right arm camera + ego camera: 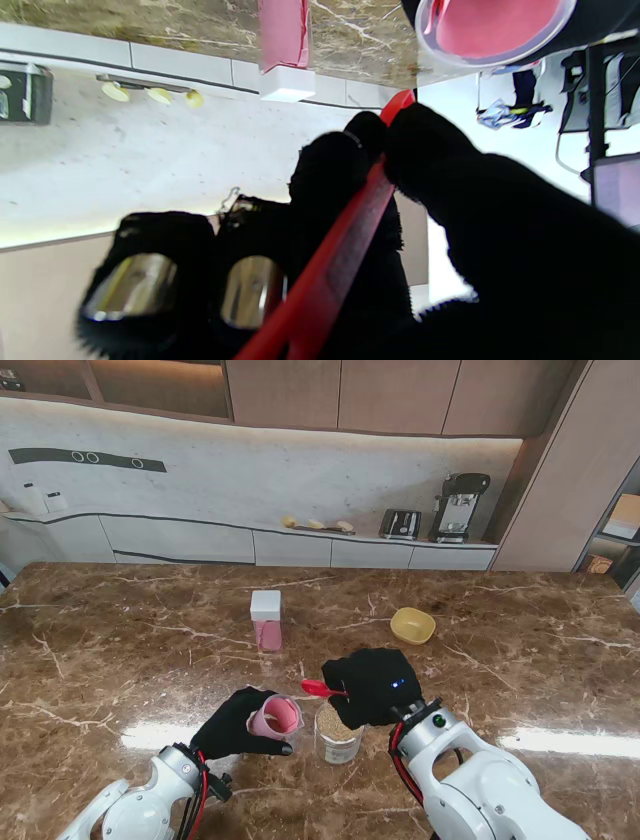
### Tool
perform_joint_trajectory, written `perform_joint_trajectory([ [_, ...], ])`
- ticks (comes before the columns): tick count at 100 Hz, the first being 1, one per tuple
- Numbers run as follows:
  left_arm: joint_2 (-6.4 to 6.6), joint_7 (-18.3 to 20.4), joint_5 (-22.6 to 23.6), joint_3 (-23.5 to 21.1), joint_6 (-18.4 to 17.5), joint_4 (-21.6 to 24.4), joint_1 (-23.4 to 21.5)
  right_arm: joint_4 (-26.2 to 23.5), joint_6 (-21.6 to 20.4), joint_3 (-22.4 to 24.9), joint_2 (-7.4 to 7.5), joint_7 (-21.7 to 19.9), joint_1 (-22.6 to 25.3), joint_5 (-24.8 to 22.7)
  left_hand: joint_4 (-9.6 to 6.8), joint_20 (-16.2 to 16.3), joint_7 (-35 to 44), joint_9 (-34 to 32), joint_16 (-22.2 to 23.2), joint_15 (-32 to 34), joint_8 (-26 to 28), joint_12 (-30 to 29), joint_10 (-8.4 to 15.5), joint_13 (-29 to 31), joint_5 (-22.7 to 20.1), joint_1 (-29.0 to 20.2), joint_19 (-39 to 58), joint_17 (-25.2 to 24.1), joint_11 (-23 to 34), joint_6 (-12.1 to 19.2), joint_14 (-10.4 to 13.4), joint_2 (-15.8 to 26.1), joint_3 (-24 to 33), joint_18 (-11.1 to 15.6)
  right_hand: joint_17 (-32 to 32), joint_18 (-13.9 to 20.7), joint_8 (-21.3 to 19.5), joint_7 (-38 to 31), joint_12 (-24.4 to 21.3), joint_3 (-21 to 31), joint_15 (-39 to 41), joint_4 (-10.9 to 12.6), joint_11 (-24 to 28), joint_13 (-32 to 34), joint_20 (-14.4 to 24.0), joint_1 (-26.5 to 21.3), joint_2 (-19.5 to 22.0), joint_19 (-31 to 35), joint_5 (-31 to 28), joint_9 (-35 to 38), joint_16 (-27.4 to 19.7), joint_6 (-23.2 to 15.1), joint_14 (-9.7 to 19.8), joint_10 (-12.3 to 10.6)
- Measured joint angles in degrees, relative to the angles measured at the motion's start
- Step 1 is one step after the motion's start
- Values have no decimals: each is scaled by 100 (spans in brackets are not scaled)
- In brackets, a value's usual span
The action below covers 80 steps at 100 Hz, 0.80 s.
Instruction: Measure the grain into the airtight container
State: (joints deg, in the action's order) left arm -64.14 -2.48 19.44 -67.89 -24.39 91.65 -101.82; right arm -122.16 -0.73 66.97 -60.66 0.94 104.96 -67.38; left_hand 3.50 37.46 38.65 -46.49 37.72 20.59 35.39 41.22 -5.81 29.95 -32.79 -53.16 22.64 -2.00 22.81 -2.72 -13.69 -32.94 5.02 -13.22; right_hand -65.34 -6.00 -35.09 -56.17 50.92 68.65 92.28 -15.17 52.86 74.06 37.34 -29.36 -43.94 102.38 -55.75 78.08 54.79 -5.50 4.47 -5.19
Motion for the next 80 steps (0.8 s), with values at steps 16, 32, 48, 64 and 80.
perform_joint_trajectory([
  [16, 0, -18, 0, 11, -6, -1, 6, 7, 330, 216, -54, -59, 41, 673, 0, 0, 0, 0, 0, 0, 0, 0, 0, 0, 0, 0, -1, 0, 0, 0, 0, 0, 0, 0, -1, 0, 0, 0, 0, 0, 0, 0, 0, 0, 0, 0, 0, 0, 0, 0, 0, 0, 0, 0],
  [32, -3, -51, 9, 12, -13, -4, 7, 19, 880, 430, -117, -208, 18, 1418, 0, 0, 0, 0, 0, 0, 0, 0, 1, 0, 0, 0, -2, 0, 0, 0, 0, 0, 0, 0, -1, -11, 0, 0, 0, 0, 0, 0, 0, 0, 0, 0, 0, 0, 0, 1, 0, 0, 0, 0],
  [48, -9, -118, 40, 11, -34, -8, 3, 288, 1509, 550, -159, -396, -271, 1720, 0, 0, 0, 0, 0, 0, 0, 0, 1, 0, 0, 0, -2, 0, 0, 0, 0, 0, 0, 0, -1, -32, 0, 0, 0, 0, 0, 0, 0, 0, 0, 0, 0, 0, 0, 1, 0, 0, 0, 0],
  [64, -31, -225, 68, 2, -113, -8, -18, 938, 2182, 572, -192, -471, -832, 2538, 0, 0, 0, 0, 0, 0, 0, 0, 1, 0, 0, 0, -3, 0, 0, 0, 0, 0, 0, 0, -1, -35, 0, 0, 0, 0, 0, 0, 0, 0, 0, 0, 0, 0, 0, 1, 0, 2, 0, 0],
  [80, -45, -280, 109, -14, -161, 7, -51, 1429, 2995, 499, -203, -676, -1340, 2702, 0, 1, 0, 0, 0, 0, 0, 0, 1, 0, 0, 0, -3, 1, 0, 0, 0, 0, 0, 0, -1, -61, 0, 0, 0, 0, 0, 0, 0, 0, 0, -3, 0, 0, 0, 1, 0, 8, 0, 3],
])
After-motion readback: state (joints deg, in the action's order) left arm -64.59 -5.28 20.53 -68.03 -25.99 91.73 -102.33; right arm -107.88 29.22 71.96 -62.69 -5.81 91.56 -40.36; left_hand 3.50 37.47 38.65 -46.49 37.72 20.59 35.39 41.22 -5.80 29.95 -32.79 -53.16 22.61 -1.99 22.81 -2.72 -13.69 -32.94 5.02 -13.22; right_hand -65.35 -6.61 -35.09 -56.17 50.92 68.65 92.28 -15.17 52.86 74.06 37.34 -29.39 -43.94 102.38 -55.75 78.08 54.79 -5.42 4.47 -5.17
